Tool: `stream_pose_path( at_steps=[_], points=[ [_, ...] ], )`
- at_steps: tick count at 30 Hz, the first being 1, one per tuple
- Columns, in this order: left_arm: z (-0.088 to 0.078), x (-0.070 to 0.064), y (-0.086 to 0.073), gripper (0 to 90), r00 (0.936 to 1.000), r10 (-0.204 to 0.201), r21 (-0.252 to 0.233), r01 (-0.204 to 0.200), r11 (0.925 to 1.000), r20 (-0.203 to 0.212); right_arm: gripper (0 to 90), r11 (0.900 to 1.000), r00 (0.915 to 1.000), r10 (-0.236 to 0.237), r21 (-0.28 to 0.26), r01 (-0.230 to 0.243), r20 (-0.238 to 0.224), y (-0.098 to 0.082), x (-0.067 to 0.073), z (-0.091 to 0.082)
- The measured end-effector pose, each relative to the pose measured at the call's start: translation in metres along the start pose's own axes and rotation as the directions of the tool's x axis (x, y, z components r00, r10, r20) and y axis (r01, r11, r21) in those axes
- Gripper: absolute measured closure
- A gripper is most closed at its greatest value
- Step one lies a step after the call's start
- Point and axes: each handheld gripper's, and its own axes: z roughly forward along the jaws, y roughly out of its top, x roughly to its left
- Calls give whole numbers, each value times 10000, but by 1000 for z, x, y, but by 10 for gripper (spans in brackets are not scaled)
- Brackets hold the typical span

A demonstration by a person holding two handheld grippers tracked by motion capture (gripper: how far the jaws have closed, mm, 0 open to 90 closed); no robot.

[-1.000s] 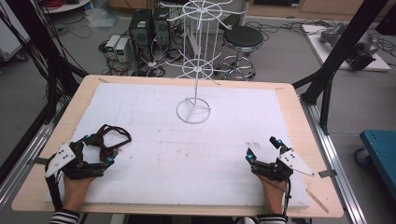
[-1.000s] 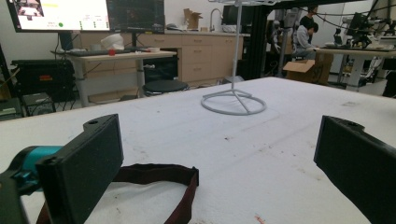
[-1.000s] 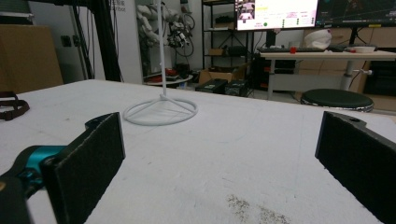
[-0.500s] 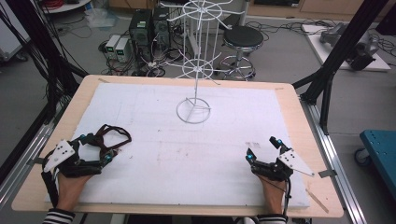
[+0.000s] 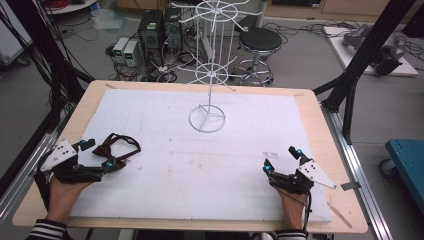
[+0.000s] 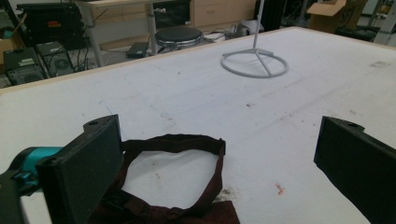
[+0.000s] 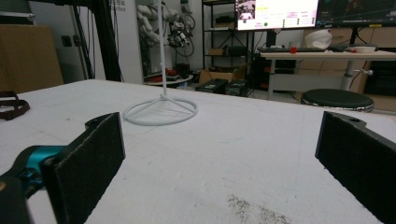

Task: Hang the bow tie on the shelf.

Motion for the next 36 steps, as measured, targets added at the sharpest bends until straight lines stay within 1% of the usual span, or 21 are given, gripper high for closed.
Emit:
stream_pose_path(
  at_steps=[1, 3, 4, 5, 7, 11, 15, 18, 19, 20, 21, 22, 24, 25, 27, 29, 30, 31, 34, 35, 36],
  points=[
    [0, 2, 1, 18, 10000, -8, 138, 9, 9999, -23, 7, 10000, 10000, -6, -10, 6, 6, 0, 0, 0],
    [0, 3, 2, 18, 9997, -218, 477, 224, 9986, -136, 7, 10000, 10000, -40, -32, 40, 14, 0, 0, 0],
    [0, 5, 3, 18, 9989, -370, 881, 394, 9953, -290, 7, 10000, 10000, 40, 15, -41, 19, 0, 0, 0],
    [1, 6, 4, 18, 9983, -484, 1184, 519, 9916, -321, 7, 10000, 10000, 40, 15, -41, 19, 0, 0, 0],
    [2, 8, 6, 18, 9976, -527, 1567, 590, 9859, -442, 7, 10000, 10000, -27, -15, 27, 26, 0, -1, 0],
    [3, 9, 11, 18, 9968, -513, 1938, 623, 9791, -614, 7, 10000, 10000, 1, -6, -1, 7, 0, 0, 0],
    [6, 12, 17, 18, 9946, -618, 2322, 796, 9694, -830, 7, 10000, 10000, -33, -33, 33, 17, 0, 0, 0],
    [9, 14, 20, 19, 9925, -768, 2689, 999, 9580, -950, 7, 10000, 10000, -39, -33, 40, 14, 0, 0, 0],
    [10, 14, 20, 18, 9908, -888, 2755, 1139, 9545, -1017, 7, 10000, 10000, 13, -2, -13, 2, 0, 0, 0],
    [10, 14, 21, 18, 9905, -890, 2873, 1158, 9508, -1047, 7, 10000, 10000, 13, -2, -13, 2, 0, 0, 0],
    [12, 14, 21, 25, 9875, -1061, 2993, 1369, 9443, -1167, 7, 10000, 10000, -31, -29, 31, 14, 0, 0, 0],
    [12, 14, 21, 34, 9875, -1061, 2993, 1369, 9443, -1167, 7, 10000, 10000, -31, -29, 31, 14, 0, 0, 0],
    [13, 15, 21, 43, 9849, -1212, 3037, 1539, 9403, -1240, 7, 10000, 10000, 24, 4, -24, 6, 0, 0, 0],
    [13, 16, 22, 49, 9828, -1276, 3064, 1634, 9378, -1335, 7, 10000, 10000, -33, -25, 33, 16, 0, 0, 0],
    [14, 18, 22, 51, 9774, -1448, 3043, 1865, 9342, -1542, 7, 10000, 10000, 25, 7, -25, 6, 0, 0, 0],
    [17, 19, 21, 51, 9699, -1732, 3273, 2218, 9185, -1711, 7, 10000, 10000, -51, -37, 51, 10, 0, -1, 0],
    [18, 20, 20, 51, 9685, -1749, 3331, 2262, 9153, -1772, 7, 10000, 10000, 15, 1, -15, 1, 0, 0, 0],
    [19, 20, 20, 51, 9666, -1770, 3405, 2321, 9112, -1853, 7, 10000, 10000, -37, -31, 37, 15, 0, 0, 0],
    [22, 22, 21, 51, 9583, -1849, 3514, 2537, 9012, -2177, 7, 10000, 10000, -45, -36, 45, 14, 0, -1, 0],
    [23, 23, 21, 51, 9541, -1922, 3590, 2666, 8945, -2297, 7, 10000, 10000, -40, -32, 40, 14, 0, 0, 0],
    [24, 24, 22, 51, 9505, -2013, 3713, 2799, 8853, -2366, 7, 10000, 10000, -34, -30, 34, 20, 0, 0, 0]
  ],
)
